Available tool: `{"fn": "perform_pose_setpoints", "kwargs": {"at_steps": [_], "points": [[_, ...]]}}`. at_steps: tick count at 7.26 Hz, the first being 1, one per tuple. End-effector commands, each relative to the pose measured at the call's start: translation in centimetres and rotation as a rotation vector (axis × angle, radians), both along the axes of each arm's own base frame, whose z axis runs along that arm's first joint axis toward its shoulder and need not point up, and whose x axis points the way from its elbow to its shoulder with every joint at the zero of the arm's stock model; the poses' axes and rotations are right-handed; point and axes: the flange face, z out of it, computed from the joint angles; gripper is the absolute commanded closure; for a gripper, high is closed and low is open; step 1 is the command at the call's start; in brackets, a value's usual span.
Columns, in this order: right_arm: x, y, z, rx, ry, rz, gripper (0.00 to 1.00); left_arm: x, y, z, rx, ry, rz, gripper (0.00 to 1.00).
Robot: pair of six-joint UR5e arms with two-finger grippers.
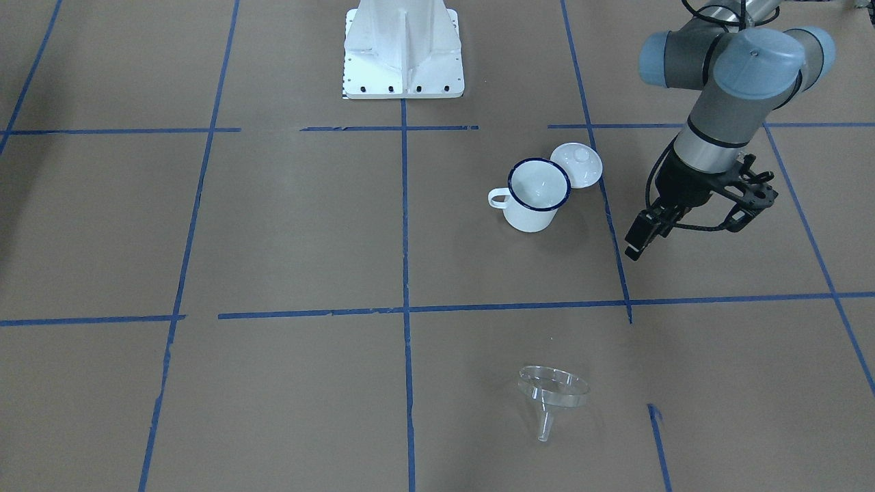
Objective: Place funnel on cup
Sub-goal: 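Move the left gripper to the clear glass funnel farther away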
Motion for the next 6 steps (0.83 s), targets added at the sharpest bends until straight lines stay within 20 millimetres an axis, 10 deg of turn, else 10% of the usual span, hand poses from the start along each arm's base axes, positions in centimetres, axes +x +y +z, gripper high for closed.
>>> {"fn": "perform_pose_setpoints", "kwargs": {"at_steps": [1, 6], "points": [[0.0, 0.0, 0.0, 0.000, -0.001, 0.000, 0.00, 1.4, -2.2, -0.9, -0.059, 0.263, -0.171, 0.13], [0.0, 0.0, -0.1, 0.001, -0.001, 0.000, 0.00, 8.7, -10.7, -4.0, -0.129, 0.507, -0.648, 0.12]]}}
